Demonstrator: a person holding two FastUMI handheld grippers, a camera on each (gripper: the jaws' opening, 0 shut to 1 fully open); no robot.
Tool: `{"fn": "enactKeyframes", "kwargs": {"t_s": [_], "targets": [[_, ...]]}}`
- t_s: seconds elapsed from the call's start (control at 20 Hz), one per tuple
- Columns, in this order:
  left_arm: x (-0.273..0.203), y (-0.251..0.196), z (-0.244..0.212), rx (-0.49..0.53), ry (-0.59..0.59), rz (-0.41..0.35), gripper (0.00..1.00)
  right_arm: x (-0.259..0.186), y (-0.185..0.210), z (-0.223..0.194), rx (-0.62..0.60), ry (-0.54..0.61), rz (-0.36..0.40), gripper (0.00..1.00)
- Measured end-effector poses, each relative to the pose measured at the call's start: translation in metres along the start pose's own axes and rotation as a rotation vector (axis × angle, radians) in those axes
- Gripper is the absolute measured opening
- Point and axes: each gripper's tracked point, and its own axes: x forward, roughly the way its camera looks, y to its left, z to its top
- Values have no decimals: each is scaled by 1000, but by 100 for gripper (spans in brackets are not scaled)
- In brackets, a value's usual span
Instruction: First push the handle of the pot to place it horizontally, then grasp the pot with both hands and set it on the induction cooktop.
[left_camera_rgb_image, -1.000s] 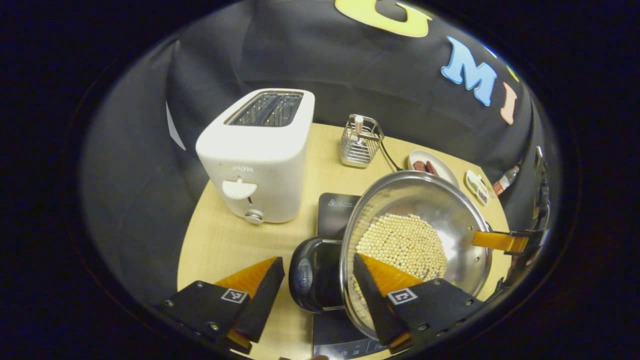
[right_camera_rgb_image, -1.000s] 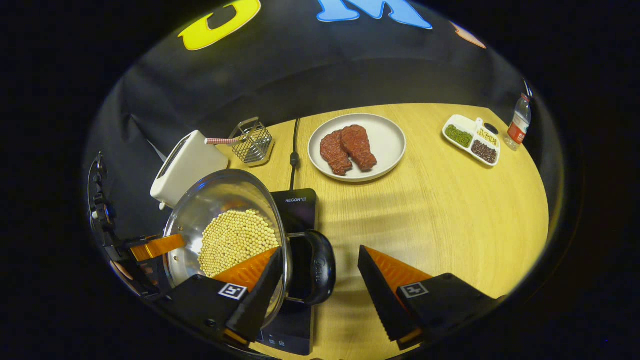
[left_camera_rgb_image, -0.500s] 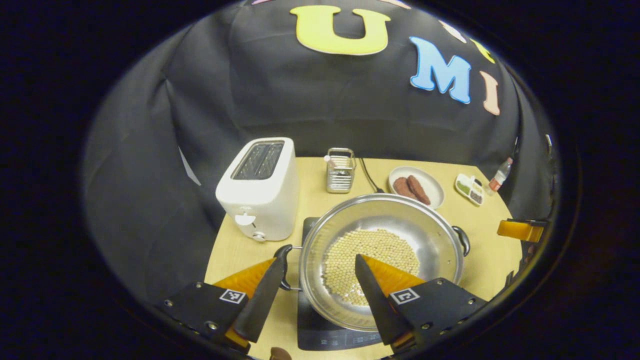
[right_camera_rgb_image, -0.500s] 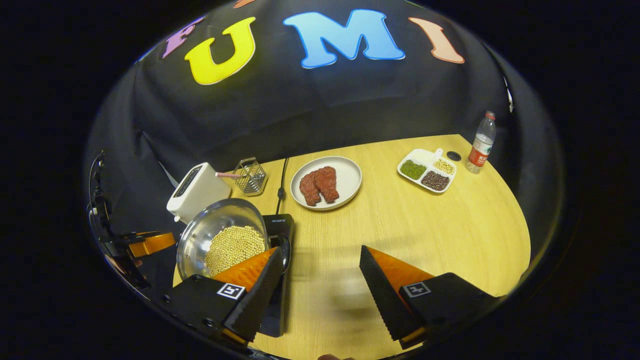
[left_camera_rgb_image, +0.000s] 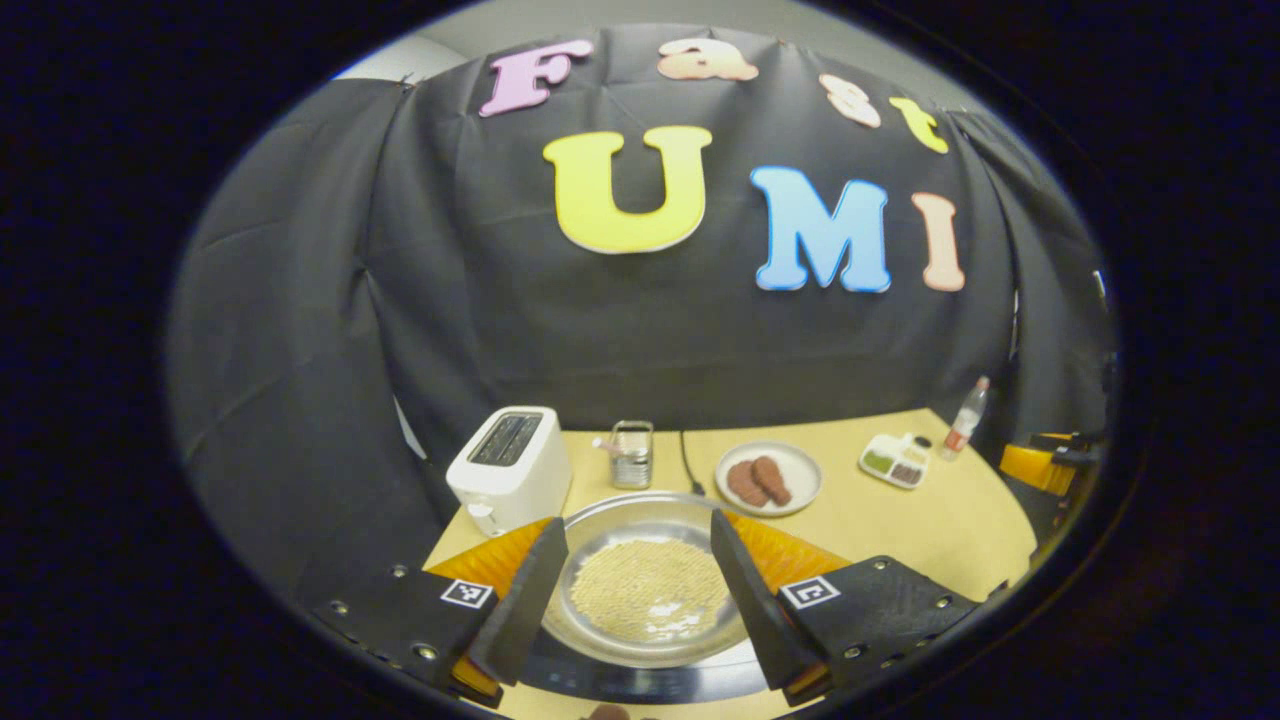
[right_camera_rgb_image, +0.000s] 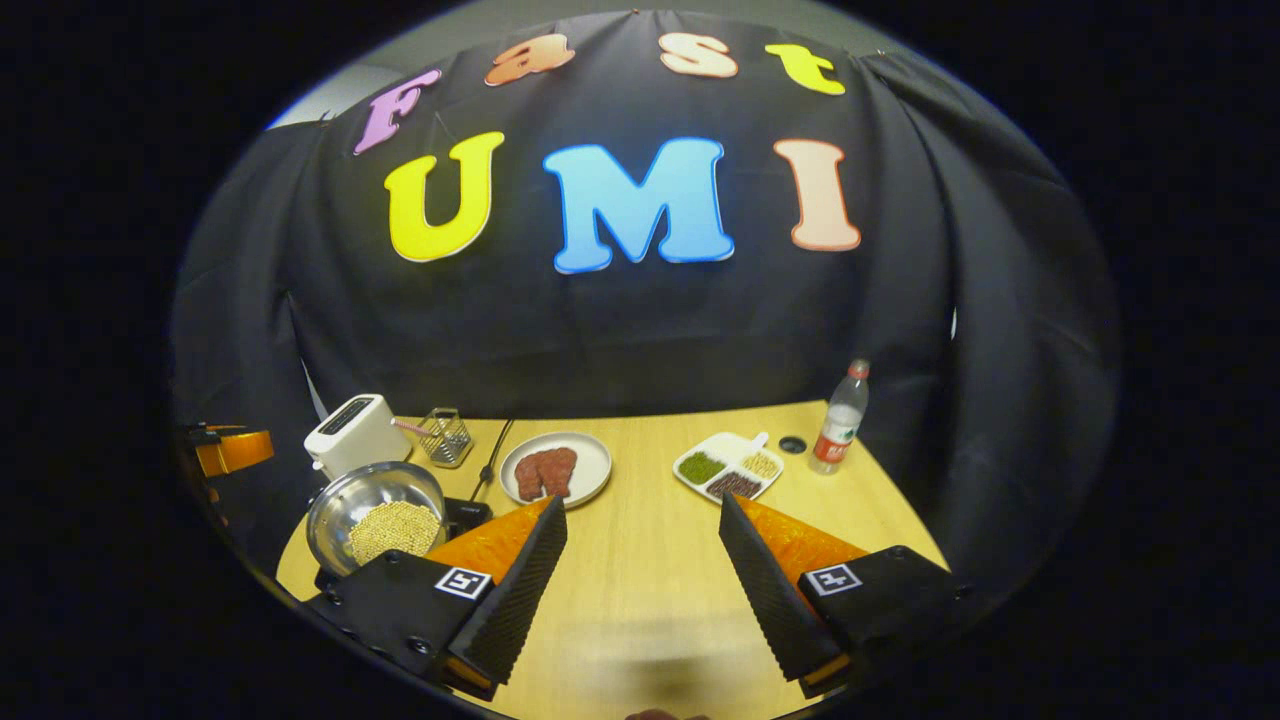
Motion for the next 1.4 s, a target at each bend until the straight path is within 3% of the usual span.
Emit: {"fn": "enactKeyframes", "kwargs": {"t_s": [0.15,0.25,0.4,0.7,0.9,1.0,1.3,1.4], "targets": [[-34,-30,35,-8,-107,11,88,-24,-33,20,-1,-73,-26,98],[-54,-55,58,-16,-178,-20,86,-37,-52,32,8,-125,-42,98],[-69,-74,83,33,-288,-33,85,-50,-76,36,11,-163,-65,98],[-95,-112,79,-52,-346,-76,88,-84,-114,43,11,-280,-138,98],[-117,-124,73,-113,-374,-103,85,-108,-119,31,29,-284,-131,98],[-124,-119,71,-88,-411,-75,84,-117,-125,22,25,-286,-121,98],[-145,-126,39,-91,-371,-15,88,-134,-137,1,14,-244,-114,98],[-150,-130,38,-82,-364,-1,85,-136,-138,1,33,-241,-98,98]]}}
